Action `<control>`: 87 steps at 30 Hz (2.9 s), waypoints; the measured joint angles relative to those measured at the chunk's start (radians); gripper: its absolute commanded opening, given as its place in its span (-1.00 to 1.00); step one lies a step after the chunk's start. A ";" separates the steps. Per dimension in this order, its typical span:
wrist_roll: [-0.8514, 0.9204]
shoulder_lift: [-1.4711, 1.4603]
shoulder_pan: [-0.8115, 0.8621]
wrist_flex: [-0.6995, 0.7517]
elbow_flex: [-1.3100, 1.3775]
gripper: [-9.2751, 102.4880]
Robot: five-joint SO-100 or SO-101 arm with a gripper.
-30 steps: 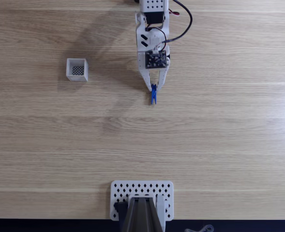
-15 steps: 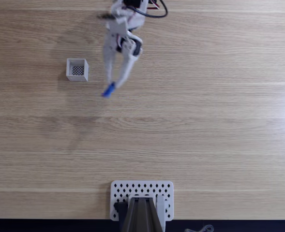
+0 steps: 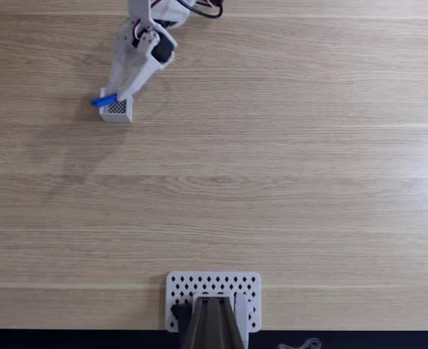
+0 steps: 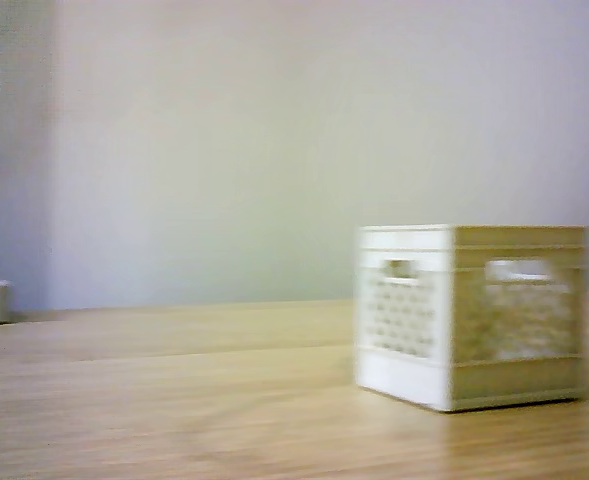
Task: Grasp a peg and put it in the crate.
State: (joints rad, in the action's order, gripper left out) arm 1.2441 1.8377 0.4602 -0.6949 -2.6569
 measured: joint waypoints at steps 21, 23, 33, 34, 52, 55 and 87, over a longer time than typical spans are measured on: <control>0.114 -0.405 0.071 -0.316 0.002 -0.84; 0.114 -0.411 0.084 -0.319 0.002 -0.84; 0.112 -0.413 0.092 -0.319 0.002 -0.84; 0.112 -0.413 0.092 -0.319 0.002 -0.83; 0.120 -0.413 0.092 -0.319 0.002 -0.86; 0.120 -0.413 0.092 -0.319 0.002 -0.84; -0.885 1.023 -0.532 1.296 -0.092 -0.85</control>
State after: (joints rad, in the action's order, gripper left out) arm 0.3590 2.8609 -0.0721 0.6013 -2.7489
